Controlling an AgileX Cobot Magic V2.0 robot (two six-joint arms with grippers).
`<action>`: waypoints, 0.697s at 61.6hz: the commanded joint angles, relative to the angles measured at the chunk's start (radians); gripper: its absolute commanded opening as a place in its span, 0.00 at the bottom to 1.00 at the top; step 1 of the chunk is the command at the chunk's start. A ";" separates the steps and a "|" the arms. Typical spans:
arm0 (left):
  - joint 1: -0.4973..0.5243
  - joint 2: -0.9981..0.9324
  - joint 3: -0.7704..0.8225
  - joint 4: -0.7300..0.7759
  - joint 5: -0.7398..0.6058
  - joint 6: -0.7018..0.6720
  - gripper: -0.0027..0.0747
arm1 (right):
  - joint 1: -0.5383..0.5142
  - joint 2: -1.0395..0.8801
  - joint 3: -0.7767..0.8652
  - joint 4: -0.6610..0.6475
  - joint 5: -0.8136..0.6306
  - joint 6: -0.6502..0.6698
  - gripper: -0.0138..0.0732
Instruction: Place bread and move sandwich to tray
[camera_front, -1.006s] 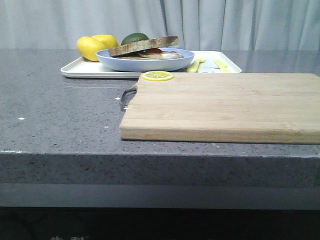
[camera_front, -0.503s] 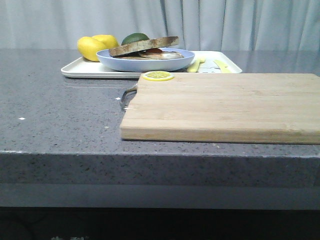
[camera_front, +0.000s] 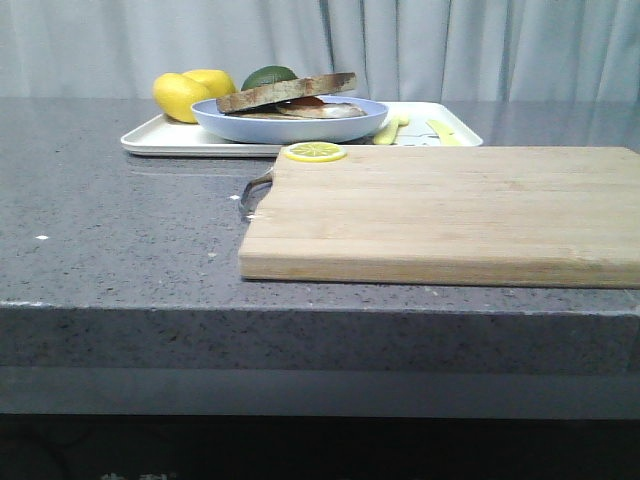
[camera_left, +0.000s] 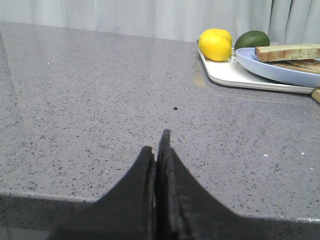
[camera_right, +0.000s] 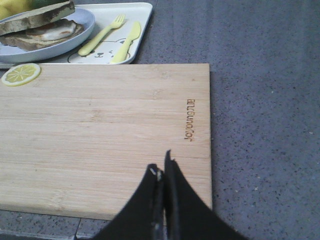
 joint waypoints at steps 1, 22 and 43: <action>0.001 -0.012 0.000 -0.009 -0.090 -0.010 0.01 | 0.003 0.004 -0.026 0.003 -0.072 -0.006 0.09; 0.001 -0.012 0.000 -0.009 -0.090 -0.010 0.01 | 0.003 0.004 -0.026 0.003 -0.072 -0.006 0.09; 0.001 -0.012 0.000 -0.009 -0.090 -0.010 0.01 | 0.003 0.004 -0.012 -0.017 -0.103 -0.011 0.09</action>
